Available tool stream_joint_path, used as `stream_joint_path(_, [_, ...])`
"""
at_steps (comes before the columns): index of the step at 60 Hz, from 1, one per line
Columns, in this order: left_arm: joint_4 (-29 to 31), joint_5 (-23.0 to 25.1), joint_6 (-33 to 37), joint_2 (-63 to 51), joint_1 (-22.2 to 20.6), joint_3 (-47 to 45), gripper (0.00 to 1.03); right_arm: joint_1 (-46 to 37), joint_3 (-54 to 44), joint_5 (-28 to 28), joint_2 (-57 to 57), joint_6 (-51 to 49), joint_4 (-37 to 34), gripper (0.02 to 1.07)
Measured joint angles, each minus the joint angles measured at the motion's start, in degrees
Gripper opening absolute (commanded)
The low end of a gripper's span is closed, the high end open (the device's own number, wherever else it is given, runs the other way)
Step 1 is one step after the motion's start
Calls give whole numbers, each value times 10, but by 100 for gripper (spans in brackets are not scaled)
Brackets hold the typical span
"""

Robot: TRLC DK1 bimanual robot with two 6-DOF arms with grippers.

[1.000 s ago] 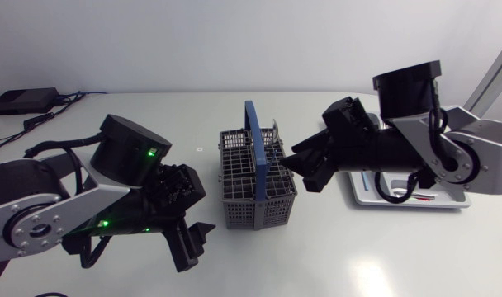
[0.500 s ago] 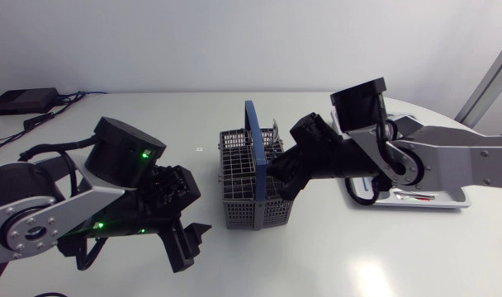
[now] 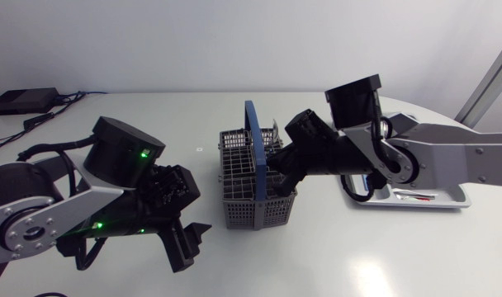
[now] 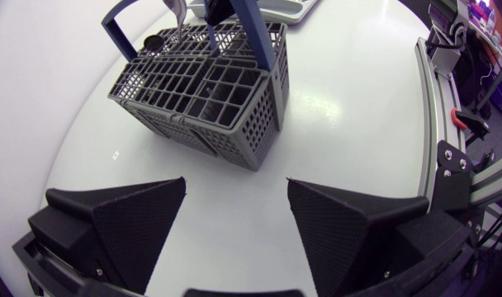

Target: Unload the cutlery basket into the drawer organizer.

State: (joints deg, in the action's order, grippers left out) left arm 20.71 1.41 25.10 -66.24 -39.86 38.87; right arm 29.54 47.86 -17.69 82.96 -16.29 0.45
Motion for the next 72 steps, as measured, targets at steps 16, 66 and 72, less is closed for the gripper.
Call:
stream_joint_path(16, [0,0,0,0,0,0,98,0,0,0,-56,0,-12,7])
stream_joint_path(66, [15,-9,0,15,-19,0,98,-76,89,1,-321,-19,-332,7])
stream_joint_path(72, [15,-9,0,15,-19,0,98,-118,95,-5,-331,-40,-379,7])
